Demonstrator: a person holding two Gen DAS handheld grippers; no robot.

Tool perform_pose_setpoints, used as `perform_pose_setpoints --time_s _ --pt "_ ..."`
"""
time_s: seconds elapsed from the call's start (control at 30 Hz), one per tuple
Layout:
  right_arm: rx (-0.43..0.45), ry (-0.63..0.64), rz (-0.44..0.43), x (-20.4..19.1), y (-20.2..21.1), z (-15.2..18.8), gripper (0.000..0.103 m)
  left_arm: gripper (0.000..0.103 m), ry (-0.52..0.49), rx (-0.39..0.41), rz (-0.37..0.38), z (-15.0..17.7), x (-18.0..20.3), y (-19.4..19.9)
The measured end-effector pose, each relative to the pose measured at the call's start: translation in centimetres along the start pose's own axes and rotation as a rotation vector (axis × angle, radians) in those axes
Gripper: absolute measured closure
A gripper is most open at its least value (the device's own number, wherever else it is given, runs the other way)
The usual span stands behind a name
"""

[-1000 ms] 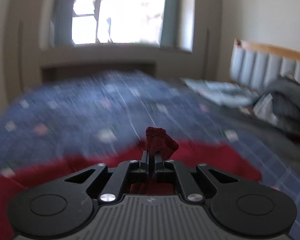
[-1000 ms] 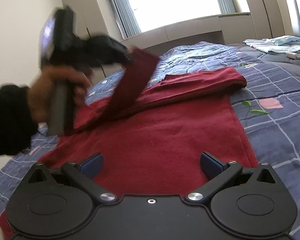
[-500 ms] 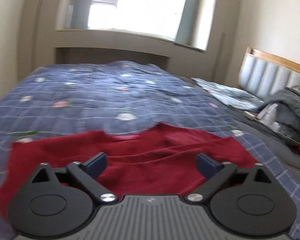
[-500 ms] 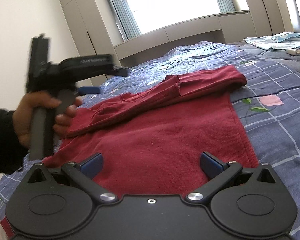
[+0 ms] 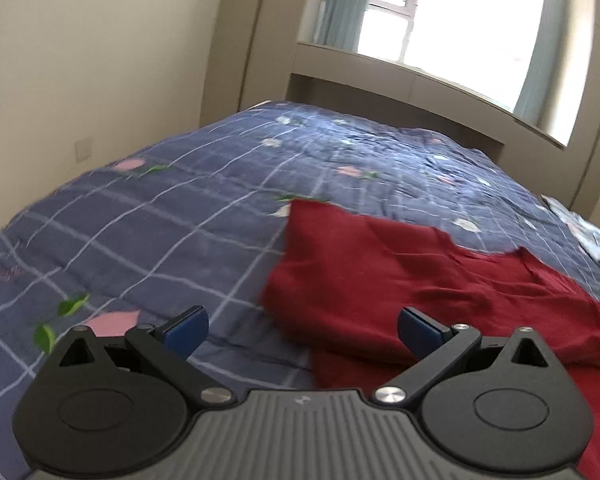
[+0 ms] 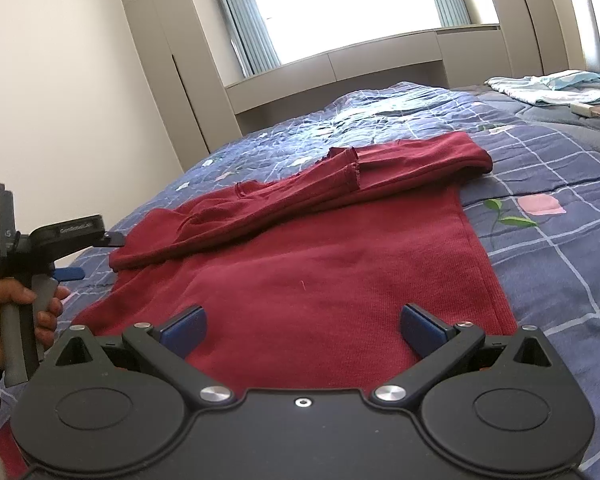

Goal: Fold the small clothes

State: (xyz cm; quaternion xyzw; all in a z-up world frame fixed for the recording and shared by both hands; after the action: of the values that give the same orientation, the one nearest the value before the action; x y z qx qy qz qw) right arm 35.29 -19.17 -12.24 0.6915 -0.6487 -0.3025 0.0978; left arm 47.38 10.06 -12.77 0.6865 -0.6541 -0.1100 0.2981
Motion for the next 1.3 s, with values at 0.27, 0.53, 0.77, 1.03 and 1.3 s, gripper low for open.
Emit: perform_pose_setpoints --time_s 0.27,0.53,0.77,1.03,1.3 --pt "-0.053 0.039 0.055 0.0 -0.7 -1.3 0.0 0.0 0.141 -0.001 0.06 -1.6 -2.4 -4.2" --pt "-0.018 0.056 0.148 2.6 -7.3 -10.2 0.009 0.0 0.197 0.016 0.162 -1.3 -3.0 -6.3" --pt "-0.096 0.003 0.169 2.8 -15.5 -13.1 0.069 0.0 0.237 0.031 0.191 -1.4 -3.4 -6.0" --pt "-0.032 0.1 0.362 4.5 -14.7 -14.1 0.092 0.0 0.269 0.051 0.222 -1.7 -3.7 -5.7" --pt "-0.012 0.332 0.334 0.3 -15.1 -15.2 0.026 0.001 0.271 0.061 0.26 -1.9 -3.3 -5.5"
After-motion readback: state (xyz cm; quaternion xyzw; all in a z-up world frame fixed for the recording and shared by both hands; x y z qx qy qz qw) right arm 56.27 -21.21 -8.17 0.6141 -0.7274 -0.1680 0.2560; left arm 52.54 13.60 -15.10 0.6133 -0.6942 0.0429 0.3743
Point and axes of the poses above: each gripper's, at about its wrist camera, not at the fingertips, and y roughly against the way its jaws point, x to its right, z to its underside, the point moved 10 cm from there along -y, roughly the way its jaws point, and after that the axes turned 4 degrees about z, right-handed, at the moved point
